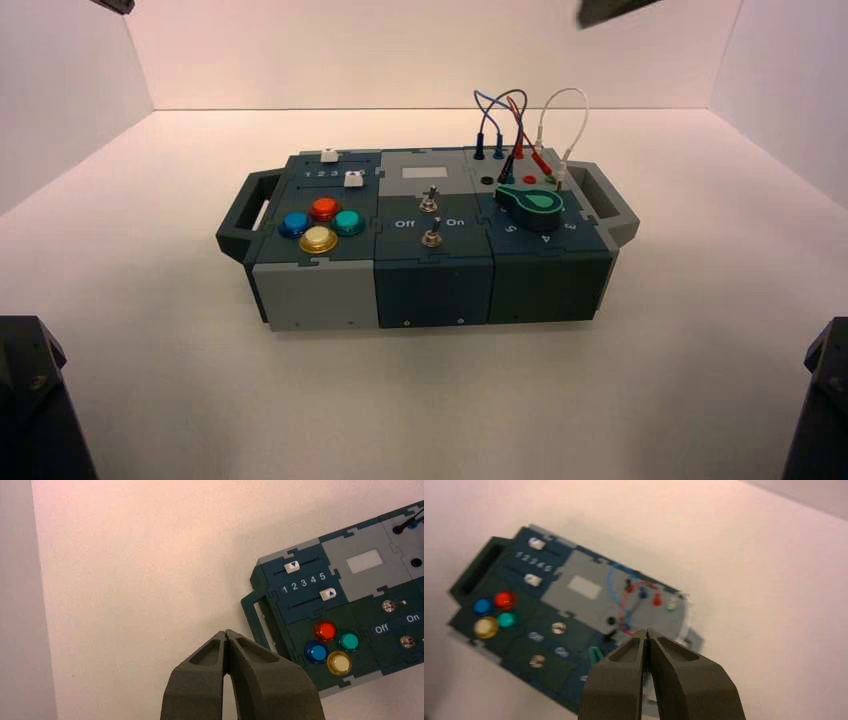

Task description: Move the top slider to position 1.

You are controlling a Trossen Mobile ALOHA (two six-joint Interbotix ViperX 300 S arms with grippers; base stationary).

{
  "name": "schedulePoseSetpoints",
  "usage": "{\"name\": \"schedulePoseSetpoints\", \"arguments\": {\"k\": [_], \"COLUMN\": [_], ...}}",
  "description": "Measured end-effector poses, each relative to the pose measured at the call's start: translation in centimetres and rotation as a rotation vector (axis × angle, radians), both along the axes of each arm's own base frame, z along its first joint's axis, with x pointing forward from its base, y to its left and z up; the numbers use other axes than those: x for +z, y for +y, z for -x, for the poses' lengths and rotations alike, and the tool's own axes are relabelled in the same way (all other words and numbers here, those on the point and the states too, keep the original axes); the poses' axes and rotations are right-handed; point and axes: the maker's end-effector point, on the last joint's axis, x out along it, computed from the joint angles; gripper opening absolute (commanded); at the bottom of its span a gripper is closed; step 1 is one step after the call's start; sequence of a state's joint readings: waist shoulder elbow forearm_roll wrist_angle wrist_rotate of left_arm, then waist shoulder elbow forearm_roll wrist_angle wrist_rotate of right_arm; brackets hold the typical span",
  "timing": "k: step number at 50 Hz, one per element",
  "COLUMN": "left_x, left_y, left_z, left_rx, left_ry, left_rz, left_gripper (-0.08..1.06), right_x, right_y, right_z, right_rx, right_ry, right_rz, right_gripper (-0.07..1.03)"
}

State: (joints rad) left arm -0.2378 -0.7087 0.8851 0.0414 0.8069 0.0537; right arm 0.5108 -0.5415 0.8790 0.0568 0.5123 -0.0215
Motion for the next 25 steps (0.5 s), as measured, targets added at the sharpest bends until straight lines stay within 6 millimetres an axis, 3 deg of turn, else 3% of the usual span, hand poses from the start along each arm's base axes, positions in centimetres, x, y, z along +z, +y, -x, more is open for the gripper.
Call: {"name": "schedulePoseSetpoints", "arguments": {"k": [25], "left_x": [-0.7], "left_y": [0.1], "left_z": [0.4], "left_rx": [0.007], "left_ry": [0.047], "left_rz": [-0.005], "left_gripper": [-0.03], "right_x": [-2.7], "right_y": [7.1], "right_z": [-2.8], "right_rx": [0.007], "right_ry": [0.280], "right_rz": [-0.048], "right_gripper": [-0.02]}}
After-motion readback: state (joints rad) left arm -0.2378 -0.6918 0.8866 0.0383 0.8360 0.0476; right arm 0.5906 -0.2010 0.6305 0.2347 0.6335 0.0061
